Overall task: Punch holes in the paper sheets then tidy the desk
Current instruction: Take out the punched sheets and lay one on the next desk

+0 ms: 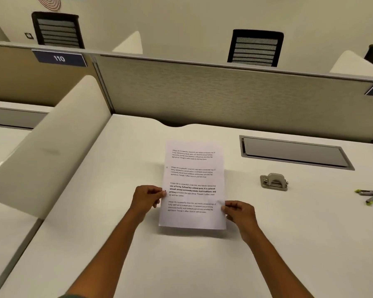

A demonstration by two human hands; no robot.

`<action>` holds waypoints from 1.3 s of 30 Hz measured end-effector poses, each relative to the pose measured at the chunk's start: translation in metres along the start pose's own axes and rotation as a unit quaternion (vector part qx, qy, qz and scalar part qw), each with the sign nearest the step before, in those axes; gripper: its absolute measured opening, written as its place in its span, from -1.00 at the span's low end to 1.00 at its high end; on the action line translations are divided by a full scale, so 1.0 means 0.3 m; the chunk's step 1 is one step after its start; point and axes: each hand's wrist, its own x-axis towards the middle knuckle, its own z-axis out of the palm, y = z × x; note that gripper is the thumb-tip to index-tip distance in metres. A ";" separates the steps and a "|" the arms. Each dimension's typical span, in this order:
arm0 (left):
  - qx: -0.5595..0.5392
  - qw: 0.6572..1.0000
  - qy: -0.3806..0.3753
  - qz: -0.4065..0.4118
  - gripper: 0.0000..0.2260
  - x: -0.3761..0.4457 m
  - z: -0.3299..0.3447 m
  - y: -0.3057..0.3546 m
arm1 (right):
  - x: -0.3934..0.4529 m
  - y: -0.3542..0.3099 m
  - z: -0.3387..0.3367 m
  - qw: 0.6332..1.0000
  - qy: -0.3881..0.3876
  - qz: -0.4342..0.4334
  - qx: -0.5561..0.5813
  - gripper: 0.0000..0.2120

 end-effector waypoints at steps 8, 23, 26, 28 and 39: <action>0.024 0.998 0.055 -0.029 -0.92 0.070 -0.174 0.020 | 0.011 -0.052 0.200 0.992 -0.061 0.074 0.086 -0.78; 0.058 0.984 0.164 -0.035 -0.90 0.260 -0.532 0.016 | 0.086 -0.112 0.649 0.985 -0.115 0.111 0.059 -0.86; 0.071 0.981 0.173 -0.042 -0.91 0.310 -0.584 0.008 | 0.110 -0.122 0.727 0.987 -0.113 0.106 0.045 -0.86; 0.080 0.980 0.179 -0.046 -0.91 0.349 -0.619 0.003 | 0.128 -0.124 0.781 0.988 -0.108 0.101 0.033 -0.86; 0.209 0.949 0.234 -0.028 -0.86 0.521 -0.719 -0.023 | 0.179 -0.138 0.998 0.993 -0.066 0.054 -0.075 -0.83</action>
